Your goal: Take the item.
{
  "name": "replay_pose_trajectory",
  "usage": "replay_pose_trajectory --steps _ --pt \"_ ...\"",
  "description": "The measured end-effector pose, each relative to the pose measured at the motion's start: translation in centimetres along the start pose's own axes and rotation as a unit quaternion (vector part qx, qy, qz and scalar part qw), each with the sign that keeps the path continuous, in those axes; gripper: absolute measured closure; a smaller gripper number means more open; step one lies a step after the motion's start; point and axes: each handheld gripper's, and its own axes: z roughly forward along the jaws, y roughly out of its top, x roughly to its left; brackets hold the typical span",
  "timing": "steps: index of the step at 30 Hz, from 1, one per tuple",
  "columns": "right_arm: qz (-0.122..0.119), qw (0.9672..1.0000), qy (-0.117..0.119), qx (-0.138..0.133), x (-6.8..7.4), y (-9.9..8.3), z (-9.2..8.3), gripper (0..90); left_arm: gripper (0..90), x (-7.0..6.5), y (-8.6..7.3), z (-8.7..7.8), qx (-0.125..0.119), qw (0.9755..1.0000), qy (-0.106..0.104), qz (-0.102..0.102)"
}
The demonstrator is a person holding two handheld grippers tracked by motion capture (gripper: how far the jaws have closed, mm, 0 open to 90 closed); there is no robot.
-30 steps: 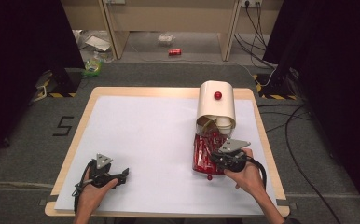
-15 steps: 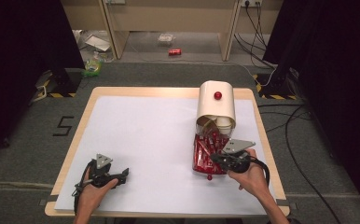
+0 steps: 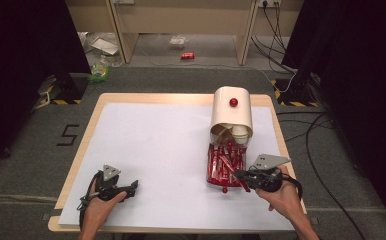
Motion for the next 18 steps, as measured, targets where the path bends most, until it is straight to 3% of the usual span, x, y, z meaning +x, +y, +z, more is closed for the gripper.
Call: replay_pose_trajectory --steps 12,18 --pt "0.021 0.9995 -0.001 -0.025 -0.3 -1.8 -2.3 87.7 12.4 0.0 0.0 0.0 0.0 1.0 0.0 0.0" --pt "0.023 0.9989 -0.018 -0.036 -0.6 -2.3 -3.5 87.7 12.4 0.0 0.0 0.0 0.0 1.0 0.0 0.0"
